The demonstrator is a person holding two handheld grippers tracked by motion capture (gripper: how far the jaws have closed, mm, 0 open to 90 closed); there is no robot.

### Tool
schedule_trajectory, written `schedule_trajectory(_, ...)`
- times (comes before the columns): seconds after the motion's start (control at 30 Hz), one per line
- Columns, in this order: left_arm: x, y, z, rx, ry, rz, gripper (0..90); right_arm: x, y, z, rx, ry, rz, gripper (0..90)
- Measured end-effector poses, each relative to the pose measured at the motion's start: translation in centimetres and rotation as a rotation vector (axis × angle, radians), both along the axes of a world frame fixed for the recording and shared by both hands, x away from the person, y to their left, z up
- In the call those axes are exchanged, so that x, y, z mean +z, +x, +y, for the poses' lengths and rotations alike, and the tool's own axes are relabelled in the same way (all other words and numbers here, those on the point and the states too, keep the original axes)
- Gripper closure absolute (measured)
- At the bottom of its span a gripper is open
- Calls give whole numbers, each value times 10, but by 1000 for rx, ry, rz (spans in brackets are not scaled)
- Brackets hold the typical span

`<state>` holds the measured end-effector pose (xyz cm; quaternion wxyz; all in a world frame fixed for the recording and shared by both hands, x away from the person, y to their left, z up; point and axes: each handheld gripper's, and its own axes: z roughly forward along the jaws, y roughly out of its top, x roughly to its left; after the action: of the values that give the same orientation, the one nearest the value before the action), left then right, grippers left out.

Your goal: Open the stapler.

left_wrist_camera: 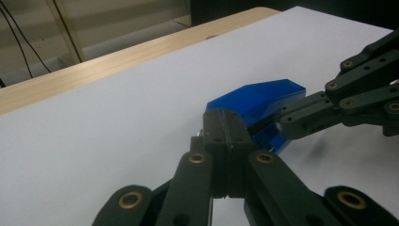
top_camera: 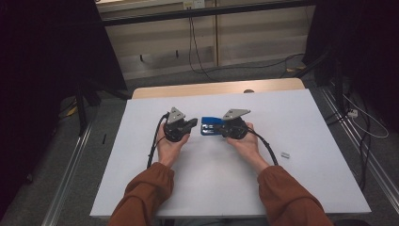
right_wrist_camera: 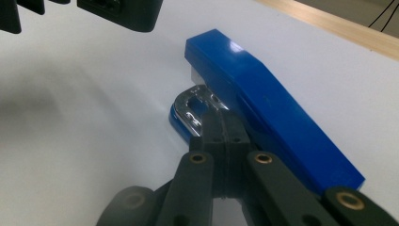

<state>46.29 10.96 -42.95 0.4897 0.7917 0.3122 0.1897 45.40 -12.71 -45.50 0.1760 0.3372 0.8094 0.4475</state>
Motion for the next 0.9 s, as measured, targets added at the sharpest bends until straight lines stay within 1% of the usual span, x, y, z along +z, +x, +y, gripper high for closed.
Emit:
schedule_trajectory(0.07, -2, 1, 0, 7, -11, 7, 900, -2, 1, 1, 1, -5, 7, 900)
schedule_trajectory(0.13, -4, 3, 0, 23, 1, 0, 900, -3, 2, 1, 7, -17, 6, 900)
schedule_trajectory(0.2, -6, 5, -1, 34, -9, 13, 900, -4, 2, 3, 10, -20, 14, 900)
schedule_trajectory(0.3, -9, 6, -2, 31, 2, 20, 900, -6, 3, 4, 19, -41, 16, 900)
schedule_trajectory(0.37, -9, 6, -2, 34, 8, 21, 900, -6, 3, 5, 16, -42, 16, 900)
schedule_trajectory(0.5, -11, 8, -1, 48, 2, 31, 900, -7, 4, 5, 10, -55, 17, 900)
schedule_trajectory(0.57, -12, 9, -1, 47, 12, 34, 900, -8, 4, 5, 4, -63, 14, 900)
schedule_trajectory(0.67, -15, 10, -2, 47, 14, 43, 900, -7, 4, 6, 2, -74, 12, 900)
schedule_trajectory(0.77, -16, 10, -5, 45, 6, 48, 900, -7, 4, 7, 4, -77, 9, 900)
schedule_trajectory(0.83, -16, 10, -6, 37, 20, 51, 900, -7, 4, 7, 3, -76, 12, 900)
schedule_trajectory(0.87, -17, 10, -7, 39, 15, 55, 900, -7, 4, 7, 2, -75, 13, 900)
schedule_trajectory(0.9, -18, 10, -7, 36, 20, 55, 900, -7, 4, 7, 2, -74, 13, 900)
